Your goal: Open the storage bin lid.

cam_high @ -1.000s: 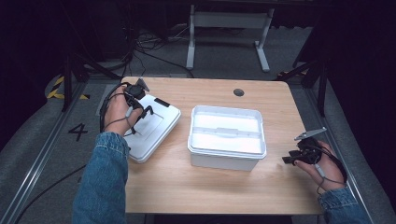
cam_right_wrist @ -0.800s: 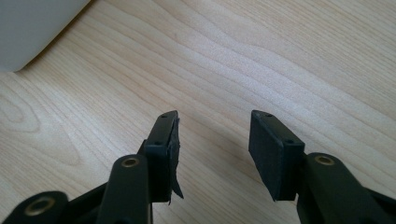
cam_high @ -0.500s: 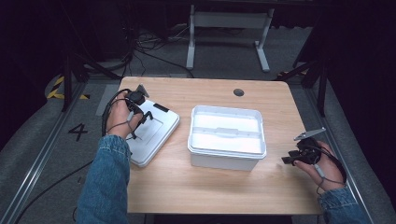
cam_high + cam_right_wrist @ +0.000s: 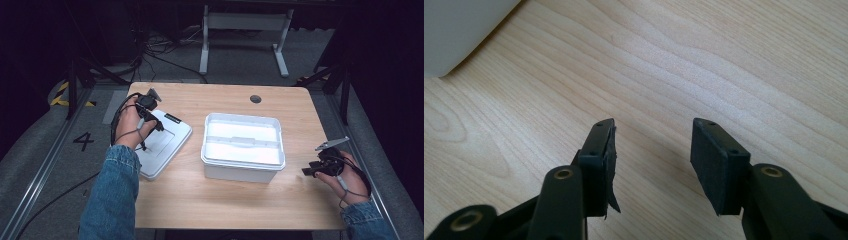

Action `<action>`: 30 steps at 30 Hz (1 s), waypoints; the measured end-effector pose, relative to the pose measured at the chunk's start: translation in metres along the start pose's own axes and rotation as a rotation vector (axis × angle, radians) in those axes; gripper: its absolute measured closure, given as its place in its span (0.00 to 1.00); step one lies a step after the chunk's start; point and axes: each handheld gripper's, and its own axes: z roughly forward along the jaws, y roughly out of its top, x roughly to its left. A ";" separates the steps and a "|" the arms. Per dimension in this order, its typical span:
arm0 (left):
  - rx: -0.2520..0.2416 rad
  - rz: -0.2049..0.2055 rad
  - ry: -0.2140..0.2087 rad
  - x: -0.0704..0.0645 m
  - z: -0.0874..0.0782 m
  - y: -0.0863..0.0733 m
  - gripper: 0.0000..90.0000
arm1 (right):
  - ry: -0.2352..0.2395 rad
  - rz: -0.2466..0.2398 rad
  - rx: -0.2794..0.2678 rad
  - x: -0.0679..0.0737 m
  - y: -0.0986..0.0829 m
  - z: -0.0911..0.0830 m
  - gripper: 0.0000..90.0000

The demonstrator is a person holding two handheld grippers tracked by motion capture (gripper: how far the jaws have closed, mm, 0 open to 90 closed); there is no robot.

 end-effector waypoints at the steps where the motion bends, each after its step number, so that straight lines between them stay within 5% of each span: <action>1: -0.014 0.006 0.003 -0.004 -0.004 0.000 0.59 | -0.001 0.000 0.000 0.000 0.000 0.000 0.60; 12: -0.103 0.108 -0.015 -0.036 -0.046 -0.010 0.53 | -0.001 -0.002 0.009 0.002 0.002 0.003 0.60; 19: -0.168 0.186 -0.038 -0.067 -0.073 -0.033 0.51 | -0.003 -0.011 0.000 0.001 0.003 0.003 0.60; 24: -0.187 0.229 -0.062 -0.085 -0.077 -0.050 0.49 | -0.002 -0.017 -0.001 0.001 0.006 0.003 0.60; 30: -0.245 0.220 -0.077 -0.095 -0.075 -0.072 0.49 | -0.006 -0.029 -0.009 0.001 0.009 0.004 0.60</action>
